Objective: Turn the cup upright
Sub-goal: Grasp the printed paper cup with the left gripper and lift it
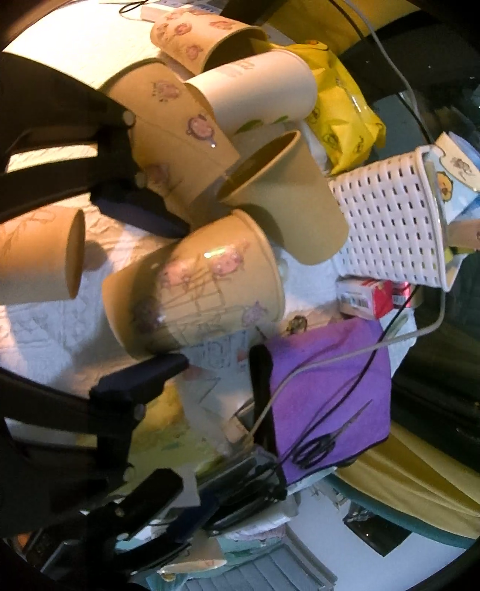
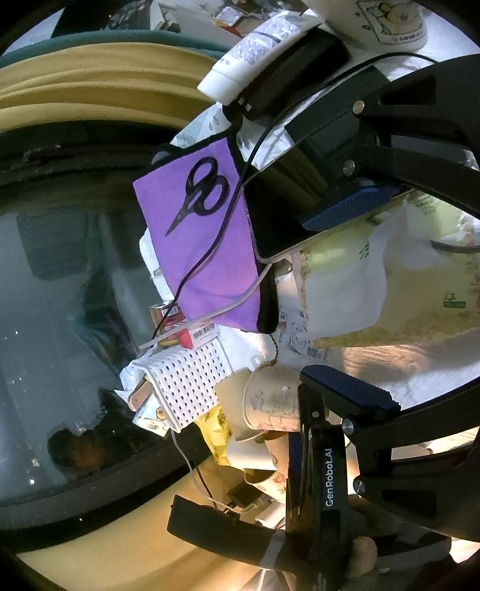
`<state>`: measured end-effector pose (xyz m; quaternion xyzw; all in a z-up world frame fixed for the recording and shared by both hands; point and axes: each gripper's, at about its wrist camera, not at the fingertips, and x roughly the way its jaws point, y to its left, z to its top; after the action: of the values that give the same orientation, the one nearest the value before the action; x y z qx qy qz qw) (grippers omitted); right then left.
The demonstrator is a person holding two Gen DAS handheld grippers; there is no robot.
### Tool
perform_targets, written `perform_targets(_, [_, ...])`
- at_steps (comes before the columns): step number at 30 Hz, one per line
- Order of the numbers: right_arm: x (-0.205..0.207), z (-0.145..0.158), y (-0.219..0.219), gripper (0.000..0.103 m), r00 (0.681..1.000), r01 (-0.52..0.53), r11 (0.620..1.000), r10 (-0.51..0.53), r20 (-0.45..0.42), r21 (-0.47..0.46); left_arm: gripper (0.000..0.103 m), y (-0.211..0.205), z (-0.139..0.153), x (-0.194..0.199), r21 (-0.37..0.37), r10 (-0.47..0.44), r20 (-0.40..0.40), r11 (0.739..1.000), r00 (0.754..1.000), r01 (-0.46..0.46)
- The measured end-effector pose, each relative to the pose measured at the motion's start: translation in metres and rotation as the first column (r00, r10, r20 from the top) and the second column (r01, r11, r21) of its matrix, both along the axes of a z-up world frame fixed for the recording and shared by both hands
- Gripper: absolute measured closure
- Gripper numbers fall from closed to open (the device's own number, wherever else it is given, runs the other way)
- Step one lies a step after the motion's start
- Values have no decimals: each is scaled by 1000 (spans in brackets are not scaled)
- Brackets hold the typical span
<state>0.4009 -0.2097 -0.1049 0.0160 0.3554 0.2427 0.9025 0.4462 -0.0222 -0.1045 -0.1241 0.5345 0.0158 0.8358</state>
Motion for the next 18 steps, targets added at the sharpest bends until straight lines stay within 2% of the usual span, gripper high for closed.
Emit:
perform_targets(6, [-24, 13, -7, 24, 999, 19, 1000, -19, 26, -4, 41, -7, 23, -24, -22, -42, 60, 999, 997, 43])
perform_targets(12, [-59, 29, -12, 24, 997, 34, 999, -34, 64, -8, 42, -16, 51, -64, -34, -96, 134, 994, 986, 101])
perform_targets(18, [-100, 39, -10, 24, 996, 28, 1000, -26, 90, -14, 42, -23, 72, -121, 14, -141, 223, 990, 965, 141])
